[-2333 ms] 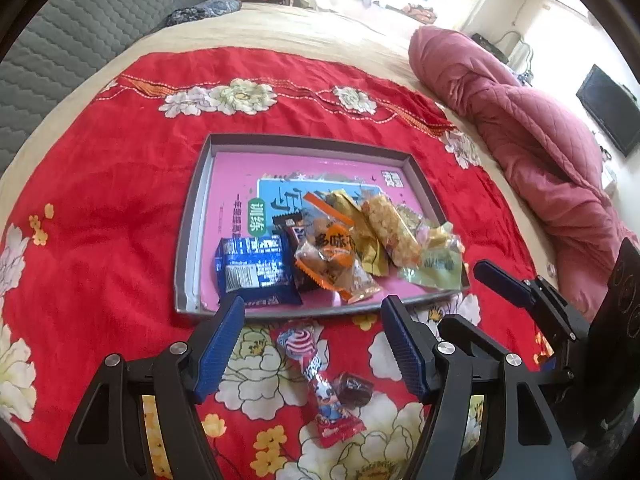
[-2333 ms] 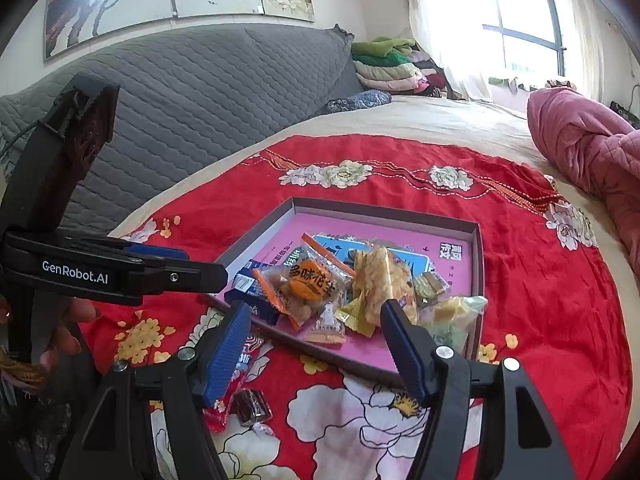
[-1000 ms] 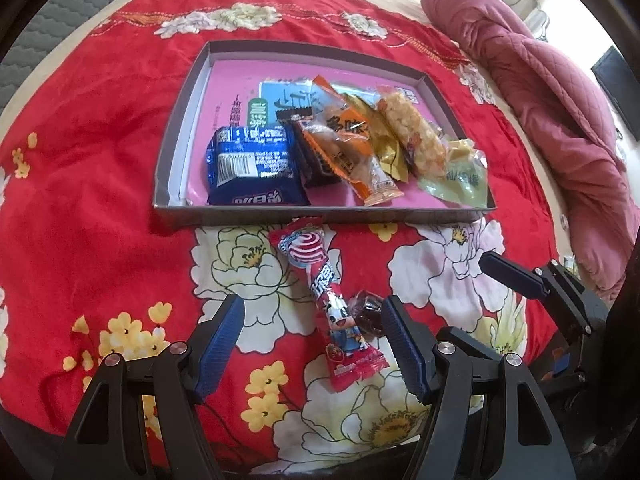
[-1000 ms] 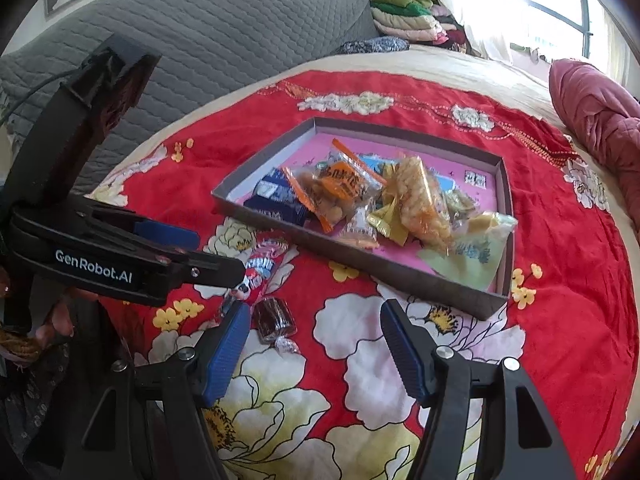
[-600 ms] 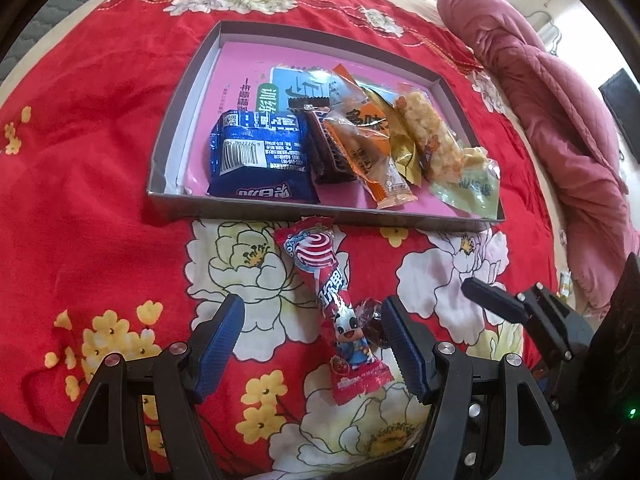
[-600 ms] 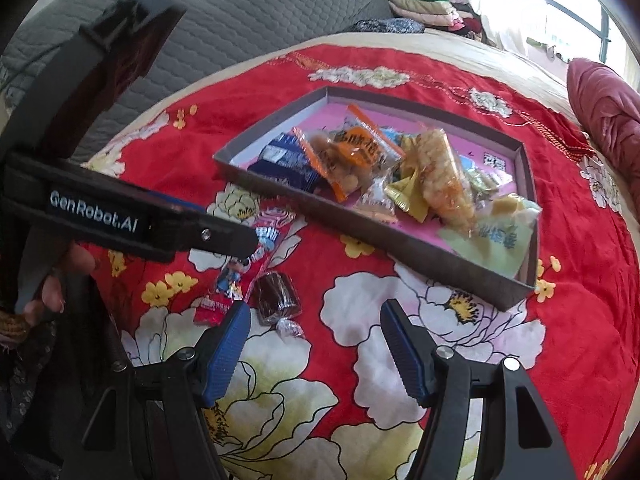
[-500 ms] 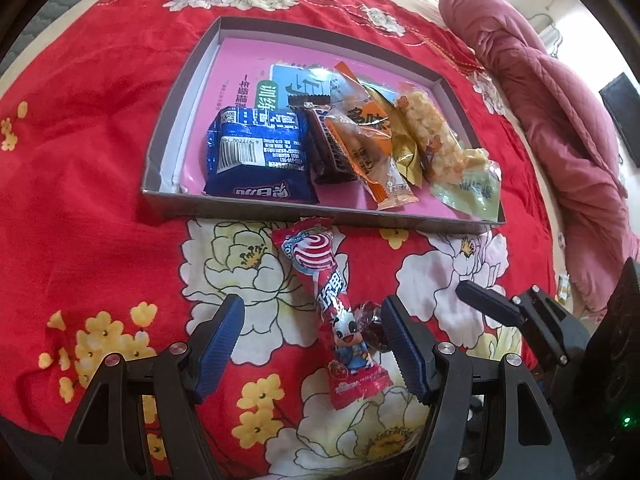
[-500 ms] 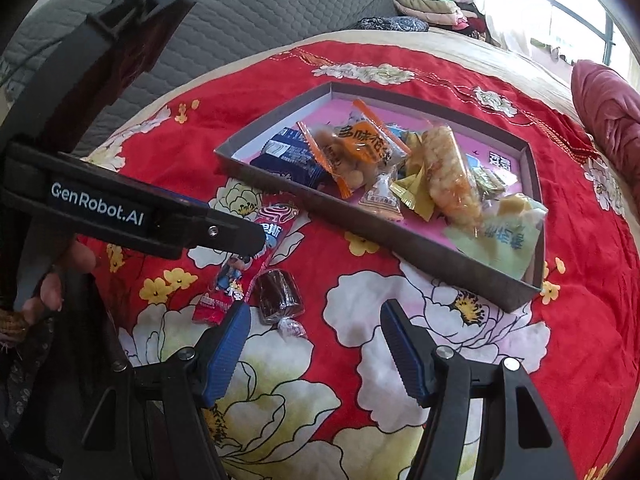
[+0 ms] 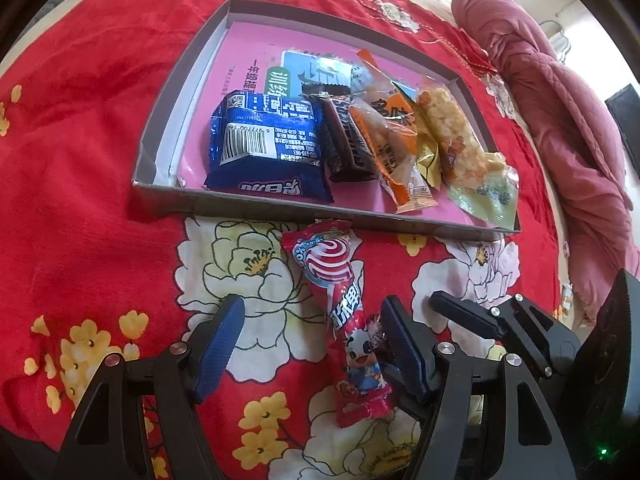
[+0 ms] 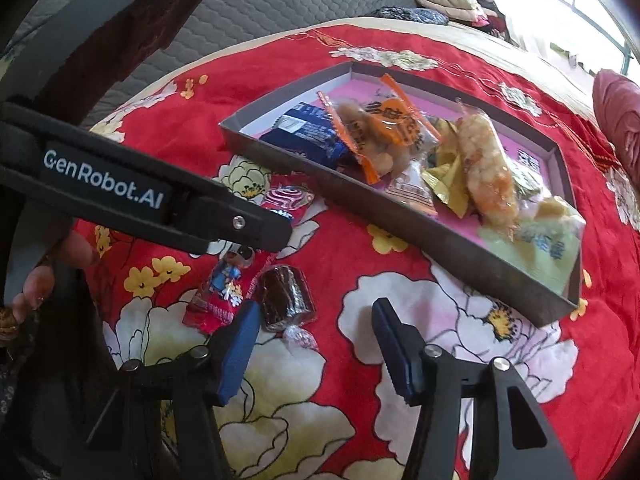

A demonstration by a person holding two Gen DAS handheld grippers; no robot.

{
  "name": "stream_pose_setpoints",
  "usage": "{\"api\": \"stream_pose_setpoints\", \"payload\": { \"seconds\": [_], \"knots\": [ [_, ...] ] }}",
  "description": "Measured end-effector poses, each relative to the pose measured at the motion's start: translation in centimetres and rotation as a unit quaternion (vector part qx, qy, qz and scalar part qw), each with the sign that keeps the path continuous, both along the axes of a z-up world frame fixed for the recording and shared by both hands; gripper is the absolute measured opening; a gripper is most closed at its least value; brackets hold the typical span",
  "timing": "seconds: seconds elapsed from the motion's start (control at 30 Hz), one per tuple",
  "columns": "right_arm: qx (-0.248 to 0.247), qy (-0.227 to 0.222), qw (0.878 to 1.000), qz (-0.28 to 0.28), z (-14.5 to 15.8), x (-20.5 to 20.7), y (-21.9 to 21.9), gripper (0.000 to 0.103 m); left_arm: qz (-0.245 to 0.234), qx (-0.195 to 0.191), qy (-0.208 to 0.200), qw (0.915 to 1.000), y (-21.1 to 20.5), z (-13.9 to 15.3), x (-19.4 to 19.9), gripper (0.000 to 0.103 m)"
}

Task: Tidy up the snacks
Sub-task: 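Grasp the red candy stick with the left gripper while the right grasps the brown chocolate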

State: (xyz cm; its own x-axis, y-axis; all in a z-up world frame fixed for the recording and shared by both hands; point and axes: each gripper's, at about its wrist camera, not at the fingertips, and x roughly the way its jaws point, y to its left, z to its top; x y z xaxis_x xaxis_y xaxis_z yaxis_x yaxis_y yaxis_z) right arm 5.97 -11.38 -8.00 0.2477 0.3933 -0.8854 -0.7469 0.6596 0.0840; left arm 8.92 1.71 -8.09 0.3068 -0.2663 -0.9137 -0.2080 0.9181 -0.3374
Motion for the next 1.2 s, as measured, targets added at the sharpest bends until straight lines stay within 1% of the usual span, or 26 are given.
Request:
{"api": "stream_pose_setpoints", "payload": {
  "seconds": [0.03, 0.07, 0.17, 0.27, 0.33, 0.5, 0.7, 0.77, 0.87, 1.0, 1.2],
  "knots": [
    [0.0, -0.002, 1.0, 0.004, -0.1, -0.1, 0.2, 0.056, 0.001, -0.001, 0.0, 1.0, 0.0, 0.0, 0.0, 0.072],
    [0.001, -0.004, 1.0, 0.009, -0.1, -0.1, 0.4, 0.051, 0.001, -0.001, 0.0, 1.0, 0.0, -0.1, 0.1, 0.072],
    [0.0, -0.012, 1.0, 0.023, -0.3, -0.5, 1.0, 0.05, 0.001, -0.002, 0.0, 1.0, 0.1, -0.2, 0.2, 0.072],
    [-0.009, -0.027, 0.999, 0.033, -0.6, -0.8, 1.5, 0.044, 0.002, -0.003, 0.001, 1.0, 0.0, -0.4, 0.2, 0.072],
    [-0.014, -0.033, 0.999, 0.034, -0.8, -0.8, 1.7, 0.043, 0.001, -0.003, 0.001, 1.0, 0.0, -0.5, 0.2, 0.072],
    [-0.014, -0.033, 0.999, 0.014, -0.9, -0.1, 1.2, 0.035, 0.004, -0.005, 0.0, 1.0, 0.1, -0.7, 0.4, 0.072],
    [-0.014, -0.024, 0.999, -0.037, -0.9, 1.7, -0.3, 0.031, 0.005, -0.006, -0.003, 1.0, -0.1, -0.8, 0.6, 0.072],
    [-0.013, -0.022, 0.998, -0.049, -0.9, 2.2, -0.7, 0.031, 0.002, 0.001, -0.003, 1.0, -0.3, -0.9, 0.7, 0.061],
    [-0.012, -0.019, 0.998, -0.064, -0.8, 2.8, -1.3, 0.031, 0.001, 0.01, -0.004, 0.9999, -0.6, -0.9, 1.0, 0.05],
    [-0.005, -0.008, 0.997, -0.076, -0.9, 3.4, -1.7, 0.031, -0.001, 0.012, -0.005, 0.9999, -1.0, -1.1, 1.4, 0.044],
    [-0.005, -0.002, 0.997, -0.075, -1.0, 3.4, -1.7, 0.031, -0.017, 0.04, -0.01, 0.999, -2.3, -1.3, 1.2, 0.033]
  ]
}}
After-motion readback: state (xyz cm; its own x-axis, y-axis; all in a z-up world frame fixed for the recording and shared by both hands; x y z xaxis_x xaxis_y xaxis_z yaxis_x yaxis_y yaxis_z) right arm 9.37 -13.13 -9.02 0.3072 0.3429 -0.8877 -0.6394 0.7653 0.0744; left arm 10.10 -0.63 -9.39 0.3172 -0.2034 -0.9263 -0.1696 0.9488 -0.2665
